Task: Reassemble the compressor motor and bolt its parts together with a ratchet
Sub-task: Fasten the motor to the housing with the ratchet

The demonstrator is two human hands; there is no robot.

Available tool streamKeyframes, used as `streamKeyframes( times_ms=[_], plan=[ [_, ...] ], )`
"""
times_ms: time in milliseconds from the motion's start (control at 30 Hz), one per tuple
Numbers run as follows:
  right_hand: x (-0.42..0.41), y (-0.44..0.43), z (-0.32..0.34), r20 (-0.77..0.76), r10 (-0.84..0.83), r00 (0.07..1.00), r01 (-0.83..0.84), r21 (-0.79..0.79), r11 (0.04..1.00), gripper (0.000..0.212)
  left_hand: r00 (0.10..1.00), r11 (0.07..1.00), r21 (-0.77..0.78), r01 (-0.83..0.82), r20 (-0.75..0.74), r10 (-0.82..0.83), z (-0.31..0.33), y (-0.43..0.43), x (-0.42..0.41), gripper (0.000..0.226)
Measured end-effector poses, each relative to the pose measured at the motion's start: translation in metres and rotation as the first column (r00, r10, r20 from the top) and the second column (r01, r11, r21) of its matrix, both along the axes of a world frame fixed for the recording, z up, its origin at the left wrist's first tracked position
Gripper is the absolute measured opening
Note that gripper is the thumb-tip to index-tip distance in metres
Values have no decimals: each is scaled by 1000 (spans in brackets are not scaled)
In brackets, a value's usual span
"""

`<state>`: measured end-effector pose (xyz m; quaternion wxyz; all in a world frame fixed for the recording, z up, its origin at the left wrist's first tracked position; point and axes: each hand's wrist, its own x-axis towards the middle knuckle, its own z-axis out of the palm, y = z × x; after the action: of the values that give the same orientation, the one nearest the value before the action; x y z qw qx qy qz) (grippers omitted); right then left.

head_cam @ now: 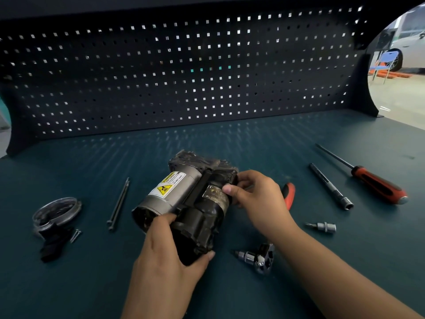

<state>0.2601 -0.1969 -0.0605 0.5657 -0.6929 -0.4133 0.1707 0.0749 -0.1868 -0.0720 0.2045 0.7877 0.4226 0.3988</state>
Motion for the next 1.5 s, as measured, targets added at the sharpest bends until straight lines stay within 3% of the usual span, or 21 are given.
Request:
streamKeyframes(
  times_ms=[200, 633, 800, 933, 1033, 1100, 1200, 1267, 1367, 1500],
  plan=[
    [0, 0, 3, -2, 3, 1000, -3, -13, 1000, 26, 999, 997, -74, 9, 42, -5, -3, 0, 0, 75],
    [3, 2, 2, 9, 44, 999, -44, -35, 998, 30, 999, 994, -108, 1, 49, 5, -7, -1, 1, 75],
    [3, -1, 2, 82, 18, 996, -12, -76, 997, 31, 999, 994, -112, 1, 52, 5, -7, -1, 1, 76],
    [3, 0, 1, 38, 47, 998, -45, -53, 998, 30, 999, 994, -106, 2, 51, 3, -7, -1, 1, 77],
    [3, -3, 1, 210, -41, 977, 55, -61, 997, 35, 998, 995, -102, 7, 56, -1, -6, 1, 1, 77],
    [7, -5, 1, 286, -98, 953, 115, -44, 992, 54, 998, 994, -106, 21, 64, -14, -6, 2, 2, 77],
    [23, -4, 6, 157, 96, 983, -66, -188, 980, 89, 998, 995, -94, 32, 64, -26, -6, 4, 3, 77],
    [31, -3, 11, 92, 244, 965, -218, -226, 949, 80, 998, 996, -78, 32, 61, -28, -6, 6, 4, 77],
    [31, -4, 12, 157, 297, 942, -265, -195, 944, 51, 999, 998, -65, 23, 43, -21, -5, 9, 4, 77],
    [34, -5, 0, 36, 346, 938, -341, -89, 936, 51, 999, 1000, 6, 17, 31, -17, -5, 15, -2, 83]
  ],
)
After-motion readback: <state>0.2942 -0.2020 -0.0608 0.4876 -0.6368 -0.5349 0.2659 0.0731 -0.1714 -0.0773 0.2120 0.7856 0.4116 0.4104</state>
